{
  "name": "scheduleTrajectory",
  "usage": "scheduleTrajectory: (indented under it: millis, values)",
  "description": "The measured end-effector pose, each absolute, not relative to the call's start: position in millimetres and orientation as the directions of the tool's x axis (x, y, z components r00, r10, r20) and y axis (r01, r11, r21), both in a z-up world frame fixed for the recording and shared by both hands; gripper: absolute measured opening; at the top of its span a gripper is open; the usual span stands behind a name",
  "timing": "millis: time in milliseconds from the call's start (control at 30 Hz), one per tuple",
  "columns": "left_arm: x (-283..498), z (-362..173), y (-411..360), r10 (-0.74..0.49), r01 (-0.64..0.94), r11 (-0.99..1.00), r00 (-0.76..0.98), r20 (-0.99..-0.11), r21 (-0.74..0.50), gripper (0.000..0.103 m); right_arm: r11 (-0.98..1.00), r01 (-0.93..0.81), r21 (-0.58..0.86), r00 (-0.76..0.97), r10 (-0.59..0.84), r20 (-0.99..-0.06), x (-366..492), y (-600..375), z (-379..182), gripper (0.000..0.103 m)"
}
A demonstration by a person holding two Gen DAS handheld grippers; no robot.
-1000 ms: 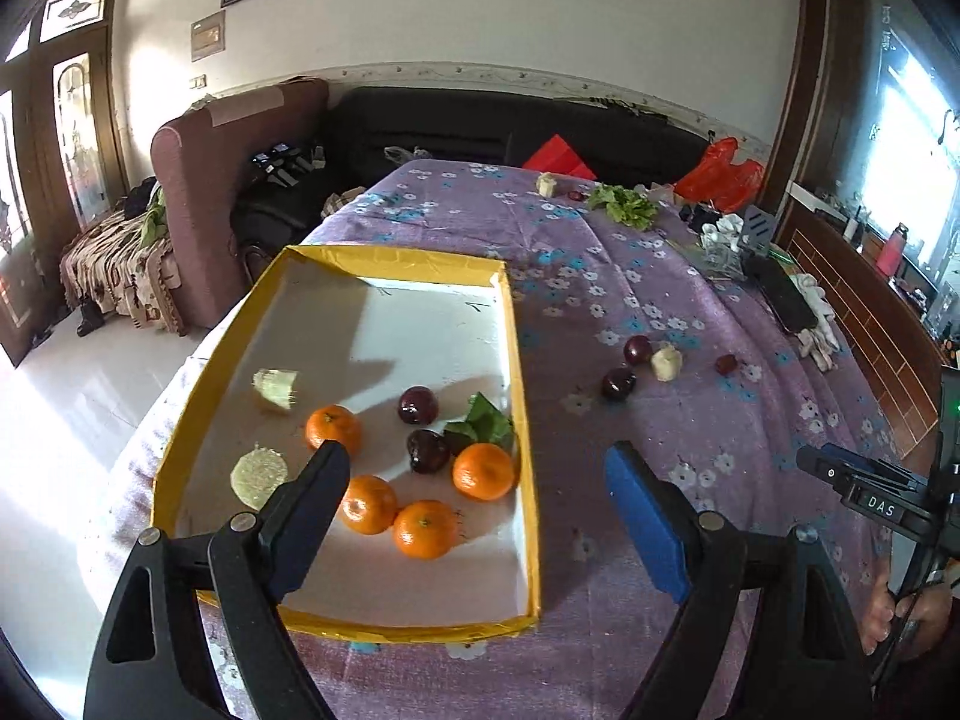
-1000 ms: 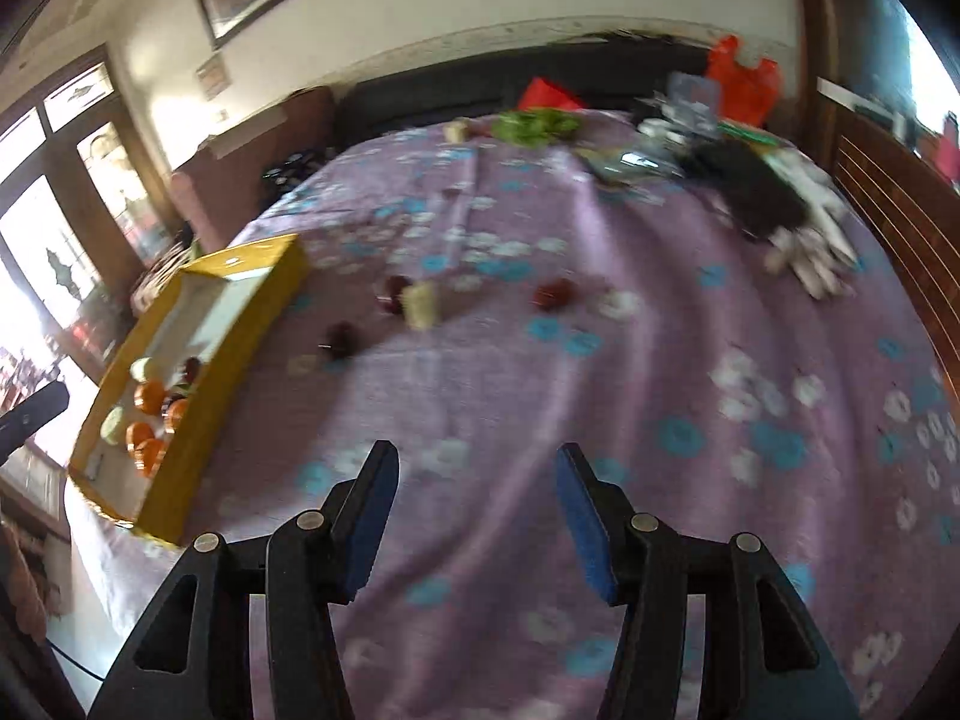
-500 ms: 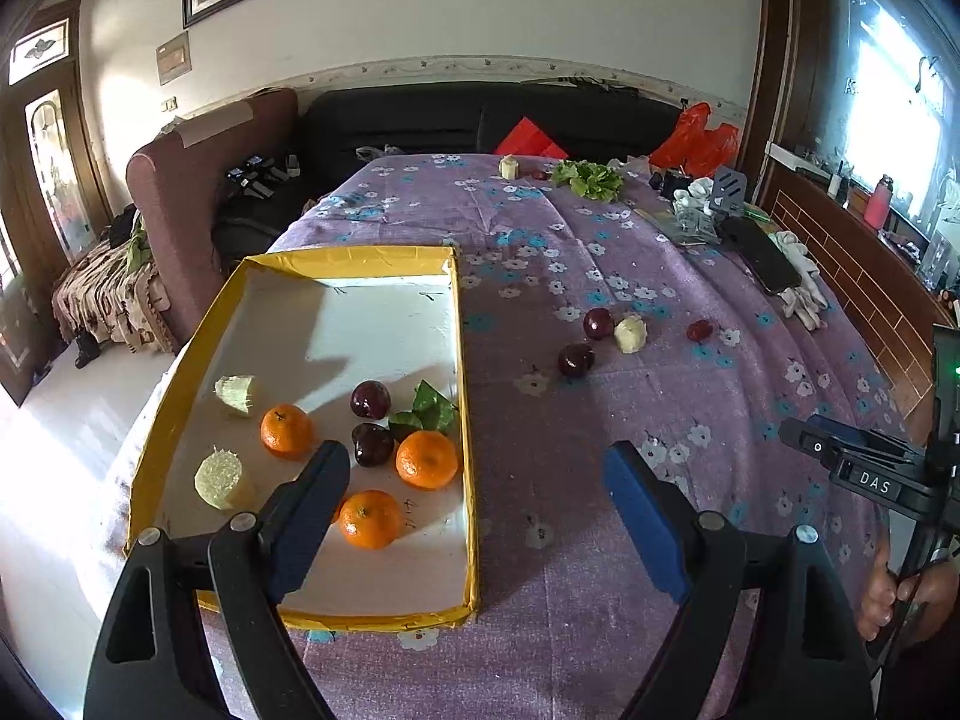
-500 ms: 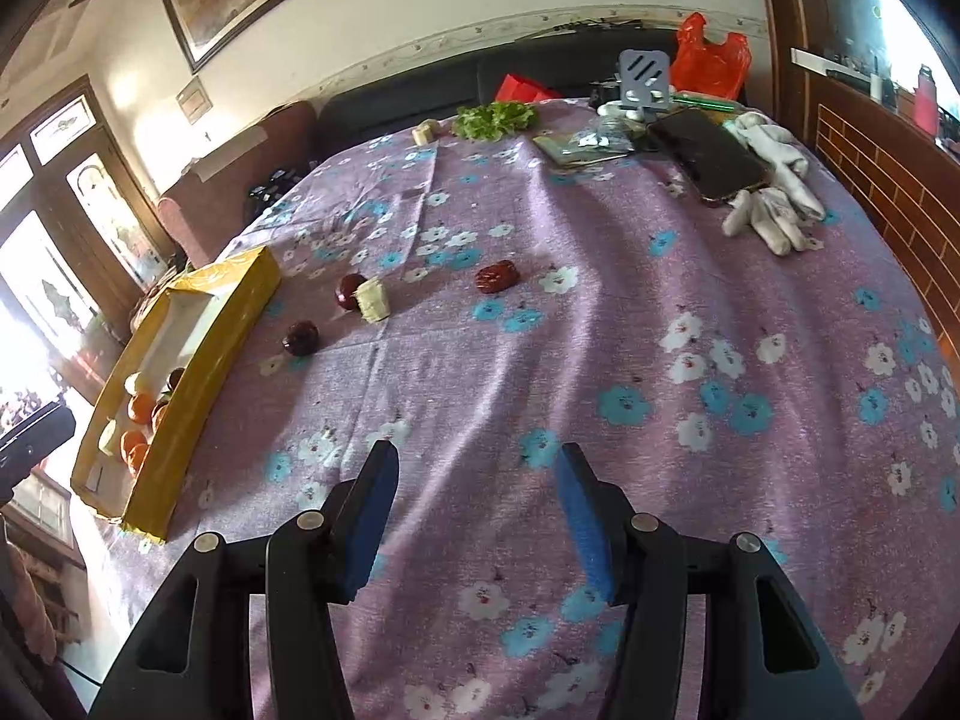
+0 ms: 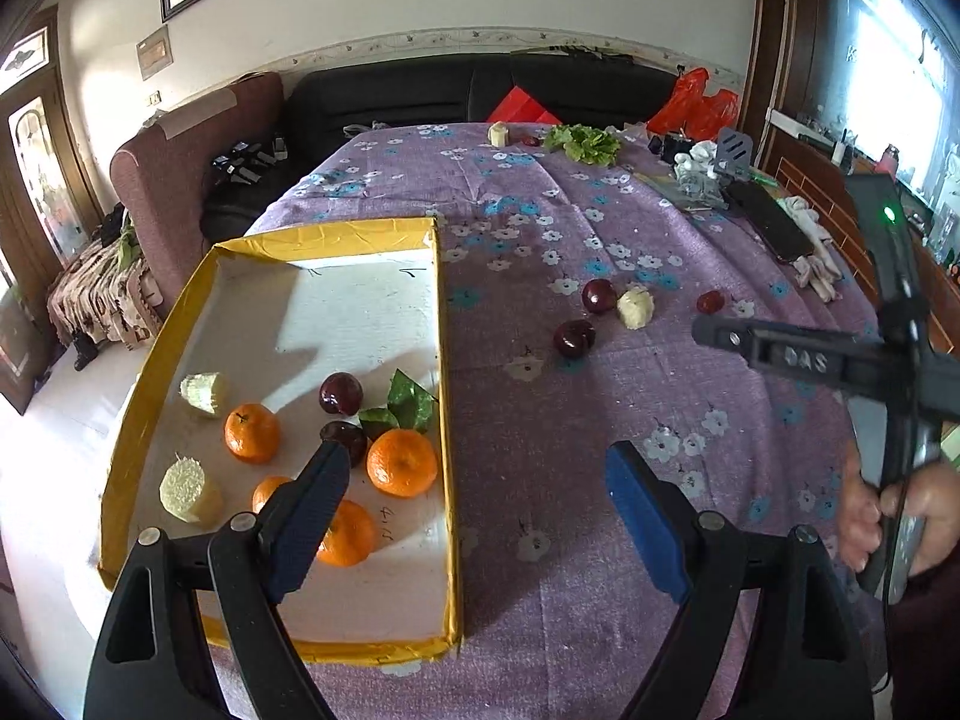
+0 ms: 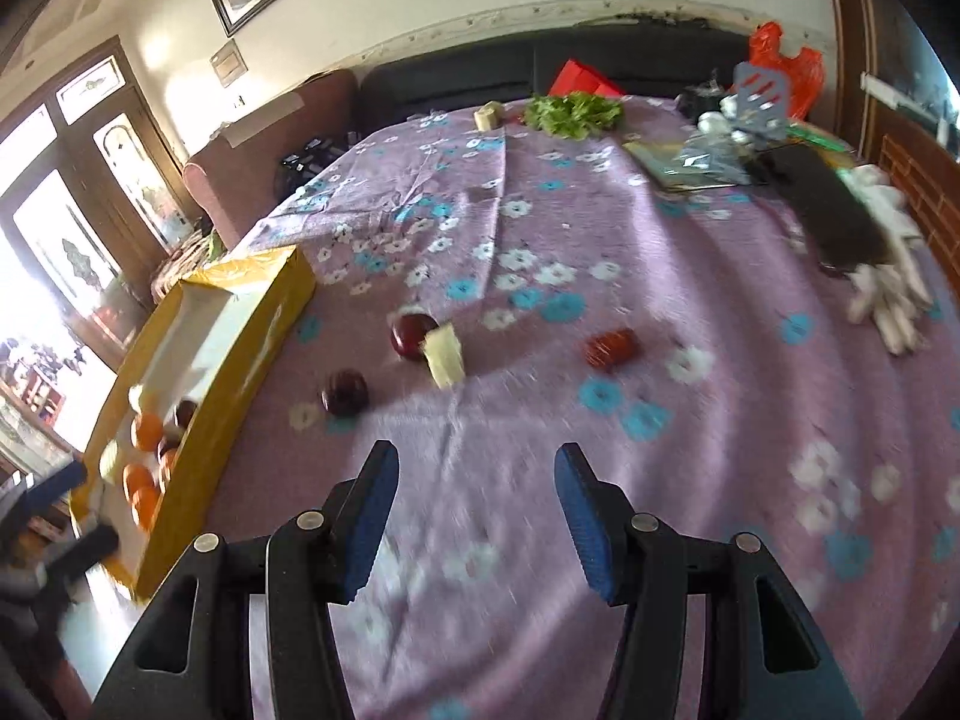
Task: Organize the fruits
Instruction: 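Grasp a pale sugarcane chunk with the right tool while the left tool grasps a dark plum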
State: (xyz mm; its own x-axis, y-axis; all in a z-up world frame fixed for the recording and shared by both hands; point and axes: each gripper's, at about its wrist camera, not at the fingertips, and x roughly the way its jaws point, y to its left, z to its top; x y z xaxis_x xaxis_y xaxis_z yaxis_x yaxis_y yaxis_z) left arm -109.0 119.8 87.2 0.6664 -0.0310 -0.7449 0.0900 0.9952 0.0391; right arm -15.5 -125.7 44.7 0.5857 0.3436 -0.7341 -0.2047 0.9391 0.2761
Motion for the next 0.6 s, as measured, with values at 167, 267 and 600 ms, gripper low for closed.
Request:
scheduleTrajectory:
  millis: [167,267,600]
  values:
    - [-95,86,119,0.061,0.052,0.990,0.680,-0.731,0.131,0.086,0.946,-0.219,0.240,0.573,0.324,-0.753,18,-103,37,0.059]
    - [-88,85,121,0.074,0.049,0.988,0.676,-0.733,0.145,0.086,0.949,-0.225,0.220,0.562,0.311,-0.766,33,-91,29,0.059]
    - [-68,79,127,-0.032,0.080,0.996,0.630,-0.776,0.025,0.086,0.954,-0.241,0.177,0.558,0.285,-0.779,44,-76,16,0.021]
